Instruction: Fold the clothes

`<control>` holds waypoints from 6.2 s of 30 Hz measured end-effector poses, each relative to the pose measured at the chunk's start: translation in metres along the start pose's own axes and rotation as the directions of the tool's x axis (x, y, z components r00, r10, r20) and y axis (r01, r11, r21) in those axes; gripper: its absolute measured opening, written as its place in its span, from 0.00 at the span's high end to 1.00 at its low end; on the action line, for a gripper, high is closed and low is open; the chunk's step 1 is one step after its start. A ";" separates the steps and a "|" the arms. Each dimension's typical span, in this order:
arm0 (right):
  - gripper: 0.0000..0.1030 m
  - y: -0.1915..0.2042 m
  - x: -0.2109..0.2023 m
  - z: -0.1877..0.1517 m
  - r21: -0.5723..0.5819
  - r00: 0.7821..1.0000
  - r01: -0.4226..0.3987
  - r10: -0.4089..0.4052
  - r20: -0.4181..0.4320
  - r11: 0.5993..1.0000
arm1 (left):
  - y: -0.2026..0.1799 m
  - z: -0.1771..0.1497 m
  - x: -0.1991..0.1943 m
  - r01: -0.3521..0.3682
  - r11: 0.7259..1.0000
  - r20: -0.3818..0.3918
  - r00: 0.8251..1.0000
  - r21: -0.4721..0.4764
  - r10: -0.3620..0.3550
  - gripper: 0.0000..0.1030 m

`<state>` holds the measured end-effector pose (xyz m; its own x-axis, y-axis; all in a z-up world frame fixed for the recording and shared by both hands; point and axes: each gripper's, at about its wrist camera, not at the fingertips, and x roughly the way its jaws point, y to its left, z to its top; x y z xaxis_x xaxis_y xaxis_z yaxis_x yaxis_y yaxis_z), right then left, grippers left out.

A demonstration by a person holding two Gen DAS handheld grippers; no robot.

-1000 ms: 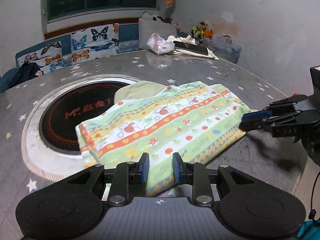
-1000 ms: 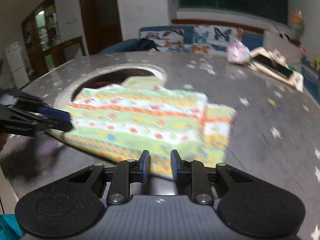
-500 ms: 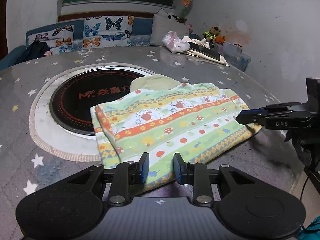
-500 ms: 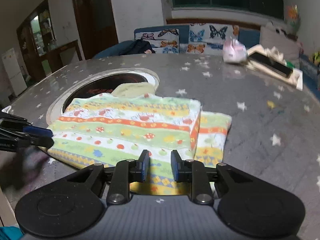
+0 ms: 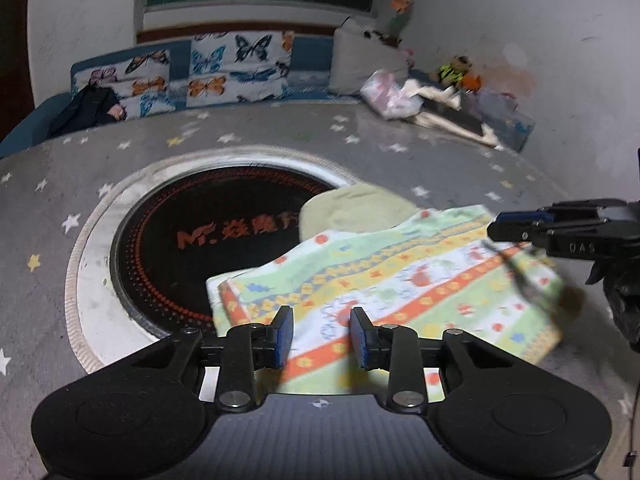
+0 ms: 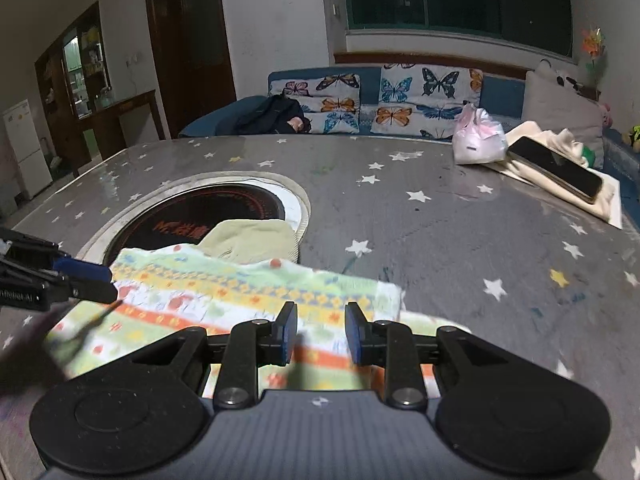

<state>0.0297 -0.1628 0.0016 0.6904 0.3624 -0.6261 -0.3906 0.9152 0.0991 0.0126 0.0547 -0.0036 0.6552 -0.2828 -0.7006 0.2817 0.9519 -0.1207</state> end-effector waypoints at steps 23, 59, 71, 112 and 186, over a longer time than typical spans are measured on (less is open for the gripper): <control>0.65 0.017 0.041 0.013 -0.038 1.000 0.003 -0.004 -0.027 0.999 | 0.026 0.014 0.013 -0.006 0.996 -0.008 1.000 -0.094 0.006 0.64; 0.00 0.062 0.008 -0.036 -0.119 0.995 -0.102 0.102 -0.002 0.988 | 0.024 -0.020 -0.016 -0.120 0.970 -0.055 0.992 -0.213 0.110 0.00; 0.03 0.068 0.004 -0.033 -0.130 0.996 -0.093 0.093 -0.009 0.987 | 0.036 -0.018 -0.023 -0.155 0.950 -0.066 0.988 -0.271 0.143 0.00; 0.91 0.172 -0.030 -0.010 -0.324 0.937 -0.324 0.348 0.019 0.889 | 0.065 -0.011 -0.026 0.076 0.719 -0.023 0.992 -0.691 -0.127 0.00; 0.87 -0.011 -0.031 -0.029 0.154 1.000 -0.015 0.013 0.013 0.988 | -0.007 0.009 0.011 0.018 0.948 -0.111 0.992 -0.317 -0.056 0.73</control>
<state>-0.0047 -0.1887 -0.0024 0.6933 0.3764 -0.6145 -0.3020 0.9260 0.2264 0.0244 0.0436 -0.0039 0.5567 -0.3205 -0.7664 0.0569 0.9351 -0.3498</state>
